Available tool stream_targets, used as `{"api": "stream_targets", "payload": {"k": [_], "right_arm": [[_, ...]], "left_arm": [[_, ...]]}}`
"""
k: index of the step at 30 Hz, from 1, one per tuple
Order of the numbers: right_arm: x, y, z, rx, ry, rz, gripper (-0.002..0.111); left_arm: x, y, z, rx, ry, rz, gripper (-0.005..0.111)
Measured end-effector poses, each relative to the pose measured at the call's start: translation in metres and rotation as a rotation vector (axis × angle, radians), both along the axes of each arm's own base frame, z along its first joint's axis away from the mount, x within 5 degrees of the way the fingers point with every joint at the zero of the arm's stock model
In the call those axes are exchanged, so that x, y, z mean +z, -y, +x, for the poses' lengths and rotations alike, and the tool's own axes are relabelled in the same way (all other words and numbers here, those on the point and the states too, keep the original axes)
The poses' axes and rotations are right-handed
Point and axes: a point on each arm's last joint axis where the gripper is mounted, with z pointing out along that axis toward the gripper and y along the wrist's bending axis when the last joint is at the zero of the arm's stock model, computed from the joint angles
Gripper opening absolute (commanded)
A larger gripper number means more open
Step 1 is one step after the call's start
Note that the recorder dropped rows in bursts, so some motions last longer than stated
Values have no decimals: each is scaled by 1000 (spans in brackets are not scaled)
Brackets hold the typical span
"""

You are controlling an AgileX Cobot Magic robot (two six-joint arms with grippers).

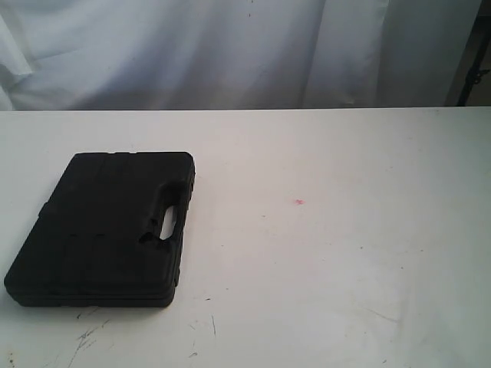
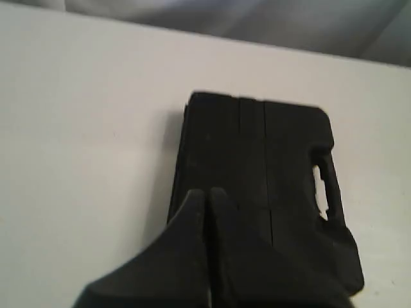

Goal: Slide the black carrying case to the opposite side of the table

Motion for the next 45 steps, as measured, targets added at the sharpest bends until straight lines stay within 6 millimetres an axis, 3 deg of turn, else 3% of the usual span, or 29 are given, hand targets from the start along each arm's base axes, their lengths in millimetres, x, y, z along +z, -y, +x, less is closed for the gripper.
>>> {"api": "stream_targets", "payload": {"k": [9,17,26,35,45], "right_arm": [[0,0,0,0,0,0,0],[0,0,0,0,0,0,0],[0,0,0,0,0,0,0],[0,0,0,0,0,0,0],[0,0,0,0,0,0,0]], "left_arm": [[-23,2,36,-3,-148,-72,0],[-23,9,53,-68,-205,-129,0],[-20,14,108,-130,-397,-153,0],[-31,60,151,-240,-509,-145,0],[-52,124,180,-304,-595,-97,0]]}}
